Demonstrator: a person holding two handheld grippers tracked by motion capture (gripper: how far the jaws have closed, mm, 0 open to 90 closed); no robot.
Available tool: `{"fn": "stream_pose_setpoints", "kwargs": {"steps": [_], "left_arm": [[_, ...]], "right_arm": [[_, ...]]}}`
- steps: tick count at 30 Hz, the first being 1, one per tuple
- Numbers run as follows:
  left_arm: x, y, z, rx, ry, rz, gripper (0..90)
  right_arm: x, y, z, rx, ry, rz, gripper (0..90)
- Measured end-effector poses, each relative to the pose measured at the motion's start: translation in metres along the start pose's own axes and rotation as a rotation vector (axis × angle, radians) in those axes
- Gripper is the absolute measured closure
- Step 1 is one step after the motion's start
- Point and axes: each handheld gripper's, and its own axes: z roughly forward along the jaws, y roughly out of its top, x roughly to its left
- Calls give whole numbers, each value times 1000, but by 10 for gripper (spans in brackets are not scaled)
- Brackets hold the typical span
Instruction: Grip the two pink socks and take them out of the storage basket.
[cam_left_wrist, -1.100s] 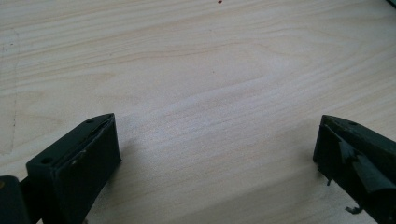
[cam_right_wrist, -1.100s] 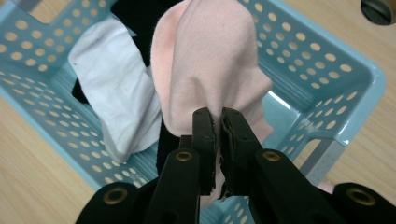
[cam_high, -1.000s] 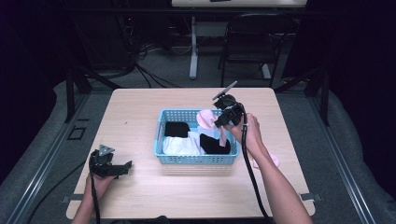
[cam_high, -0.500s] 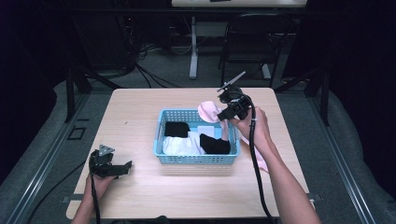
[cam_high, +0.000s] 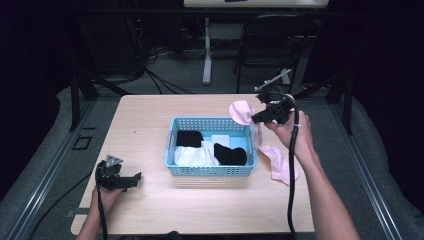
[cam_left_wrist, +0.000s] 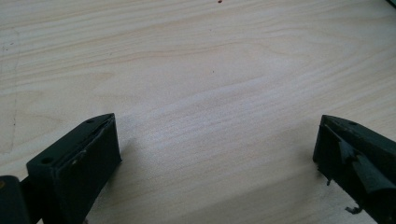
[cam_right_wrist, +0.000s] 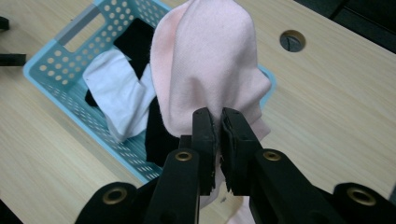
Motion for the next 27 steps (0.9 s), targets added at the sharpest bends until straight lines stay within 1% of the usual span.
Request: {"fn": "stream_pose_setpoints", "kwargs": {"steps": [1,3,6,9,10,11,12,13,14,15,16,17,18,19,20,22,27], "left_arm": [[0,0,0,1,0,-1,6],[0,0,0,0,0,0,6],[0,0,0,-3,3,-1,6],[0,0,0,0,1,-1,6],[0,0,0,0,1,0,6],[0,0,0,0,1,0,6],[0,0,0,1,1,0,6],[0,0,0,0,1,0,6],[0,0,0,-2,2,-1,6],[0,0,0,0,1,-1,6],[0,0,0,1,0,0,6],[0,0,0,1,1,-1,6],[0,0,0,-3,3,-1,6],[0,0,0,-1,2,0,6],[0,0,0,-3,3,-1,6],[0,0,0,-3,3,-1,6],[0,0,0,-1,2,0,6]], "right_arm": [[-3,-2,-2,-1,-6,6,842],[-13,-10,-8,6,-23,25,842],[-22,-19,-10,6,-41,45,842],[-33,-32,-9,23,-70,63,841],[-38,-38,-6,25,-74,79,841],[-41,-42,-4,34,-84,83,841],[-46,-47,-1,51,-87,89,840],[-50,-52,3,54,-93,105,840],[-54,-57,7,68,-90,127,840],[-58,-61,10,79,-93,130,840],[-64,-68,17,89,-94,148,840],[-66,-71,19,93,-93,158,840],[-71,-77,26,114,-96,176,840],[-74,-80,30,126,-102,181,840],[-77,-84,35,131,-100,197,840],[-82,-92,46,168,-98,206,840],[-90,-110,75,217,-95,237,838]]}}
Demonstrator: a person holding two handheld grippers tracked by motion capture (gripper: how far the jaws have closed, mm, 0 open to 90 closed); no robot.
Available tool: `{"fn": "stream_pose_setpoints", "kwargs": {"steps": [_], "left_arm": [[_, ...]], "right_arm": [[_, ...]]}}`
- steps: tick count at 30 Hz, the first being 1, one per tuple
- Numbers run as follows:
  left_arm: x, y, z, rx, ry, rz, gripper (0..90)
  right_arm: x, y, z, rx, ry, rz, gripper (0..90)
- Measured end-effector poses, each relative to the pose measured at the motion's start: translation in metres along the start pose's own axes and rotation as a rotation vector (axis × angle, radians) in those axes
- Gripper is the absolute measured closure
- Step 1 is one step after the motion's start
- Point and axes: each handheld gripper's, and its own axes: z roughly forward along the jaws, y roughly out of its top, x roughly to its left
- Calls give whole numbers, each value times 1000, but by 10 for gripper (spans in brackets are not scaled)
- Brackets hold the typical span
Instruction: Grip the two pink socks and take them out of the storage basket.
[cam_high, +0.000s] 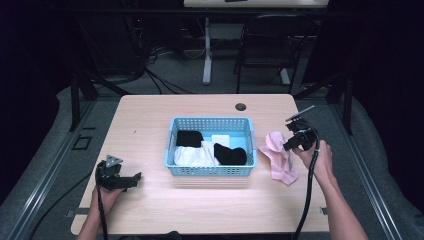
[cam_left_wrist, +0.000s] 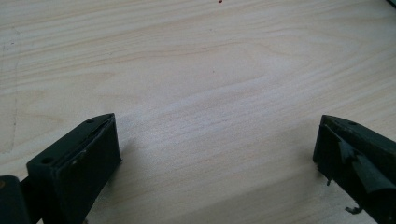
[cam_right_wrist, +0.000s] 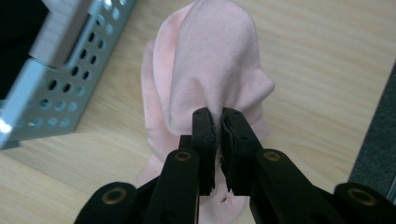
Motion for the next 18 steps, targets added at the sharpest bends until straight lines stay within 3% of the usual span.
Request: {"fn": "stream_pose_setpoints", "kwargs": {"steps": [6,7,8,10,12,14,18], "left_arm": [[0,0,0,0,0,0,6],[0,0,0,-1,1,0,6],[0,0,0,0,0,0,6],[0,0,0,0,-1,-1,6],[0,0,0,0,0,-1,6],[0,0,0,-2,1,-1,6],[0,0,0,-2,1,0,6]], "right_arm": [[-9,-9,27,34,16,38,808],[-11,-10,30,45,13,40,782],[-12,-12,31,49,11,33,659],[-12,-14,31,33,15,47,645],[-14,-15,24,27,14,36,535],[-15,-18,9,-22,13,46,418],[-14,-23,-7,-56,19,33,318]]}}
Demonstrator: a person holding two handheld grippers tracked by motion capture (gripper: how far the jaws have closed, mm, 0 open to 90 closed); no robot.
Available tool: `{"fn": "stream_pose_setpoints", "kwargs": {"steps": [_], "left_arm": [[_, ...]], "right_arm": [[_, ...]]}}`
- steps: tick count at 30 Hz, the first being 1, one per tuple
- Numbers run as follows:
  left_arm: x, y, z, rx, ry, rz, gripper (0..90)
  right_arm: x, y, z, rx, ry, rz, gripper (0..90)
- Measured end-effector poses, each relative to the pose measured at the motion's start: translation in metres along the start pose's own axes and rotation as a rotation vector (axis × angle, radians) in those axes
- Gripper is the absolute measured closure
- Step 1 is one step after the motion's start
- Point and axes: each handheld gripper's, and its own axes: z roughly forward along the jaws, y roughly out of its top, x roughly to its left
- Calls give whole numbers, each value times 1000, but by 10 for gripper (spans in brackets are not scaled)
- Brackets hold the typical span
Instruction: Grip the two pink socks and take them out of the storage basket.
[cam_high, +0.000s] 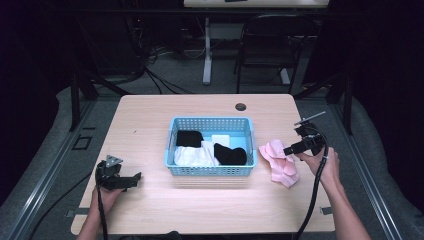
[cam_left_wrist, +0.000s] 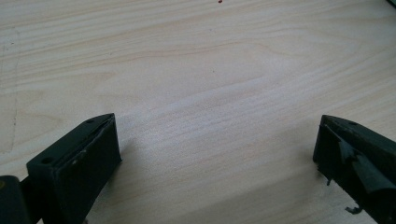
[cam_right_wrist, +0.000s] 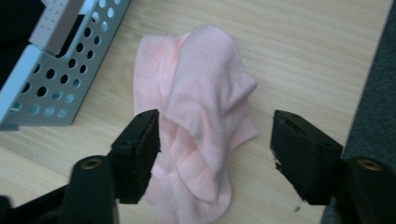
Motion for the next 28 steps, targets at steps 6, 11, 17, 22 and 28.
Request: {"fn": "stream_pose_setpoints", "kwargs": {"steps": [6,11,17,22,28], "left_arm": [[0,0,0,0,1,-1,6],[0,0,0,0,3,-1,6],[0,0,0,0,2,-2,6],[0,0,0,-2,3,-4,6],[0,0,0,-3,1,-4,6]], "right_arm": [[7,-13,-27,-67,-2,-27,147],[13,-26,-36,-81,5,-47,111],[16,-47,-26,-48,4,-68,82],[11,-55,-16,-10,19,-51,82],[2,-59,-9,12,19,-29,77]]}}
